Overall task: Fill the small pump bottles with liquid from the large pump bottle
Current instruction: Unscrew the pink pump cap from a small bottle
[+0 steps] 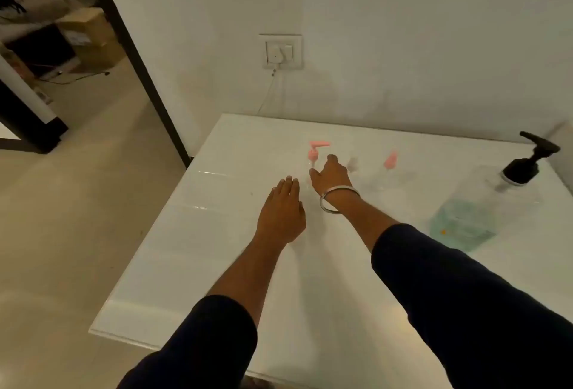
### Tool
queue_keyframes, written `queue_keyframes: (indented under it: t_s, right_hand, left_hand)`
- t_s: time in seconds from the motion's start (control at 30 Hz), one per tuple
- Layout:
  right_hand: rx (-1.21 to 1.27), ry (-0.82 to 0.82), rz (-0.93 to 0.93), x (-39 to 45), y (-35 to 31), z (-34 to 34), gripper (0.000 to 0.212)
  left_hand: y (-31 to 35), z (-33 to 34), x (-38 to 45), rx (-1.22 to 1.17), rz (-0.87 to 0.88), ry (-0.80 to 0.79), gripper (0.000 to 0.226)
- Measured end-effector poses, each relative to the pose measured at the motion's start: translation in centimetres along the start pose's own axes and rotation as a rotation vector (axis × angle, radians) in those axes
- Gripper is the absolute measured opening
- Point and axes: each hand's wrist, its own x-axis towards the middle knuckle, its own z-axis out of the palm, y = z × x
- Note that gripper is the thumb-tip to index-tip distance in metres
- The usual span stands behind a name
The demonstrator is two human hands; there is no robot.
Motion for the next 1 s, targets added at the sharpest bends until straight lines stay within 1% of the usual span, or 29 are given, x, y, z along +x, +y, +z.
queue_keyframes:
  t_s: [0.07,0.13,0.3,0.47,0.63,0.73,0.83,1.0]
  right_hand:
    - [0.087,0.015,0.011,1.3,0.2,0.8,0.048]
    - [0.086,0.04,-0.011,2.2,0.3,1.4,0.049]
    - [0.155,0.075,-0.073,3.4,0.6,2.3,0.034]
    - [0.144,0.054,-0.13,1.8,1.4,1.9,0.036]
    - [0.131,0.021,-0.149,-2.0,2.8,1.1,0.036]
    - [0.149,0.023,-0.177,-5.2,3.6,0.5,0.037]
    - [0.105,0.025,-0.181,-7.7,4.8,0.0,0.037]
    - [0.062,0.006,-0.176,-11.0,6.1,-0.8,0.04]
  left_hand:
    - [-0.3,0.5,0.5,-0.013,-0.003,0.001,0.053]
    - [-0.6,1.2,0.9,-0.01,0.011,0.006,0.053]
    - [-0.9,2.6,1.3,-0.015,0.004,-0.01,0.053]
    - [-0.6,2.7,0.6,-0.068,-0.005,-0.007,0.052]
    - [1.2,1.8,-1.3,-0.314,-0.088,0.03,0.049]
    - [2.6,1.7,-3.2,-0.469,-0.109,0.063,0.045]
    - [3.8,2.0,-5.4,-0.56,-0.126,0.08,0.043]
    - [5.5,2.4,-8.2,-0.688,-0.095,0.126,0.041]
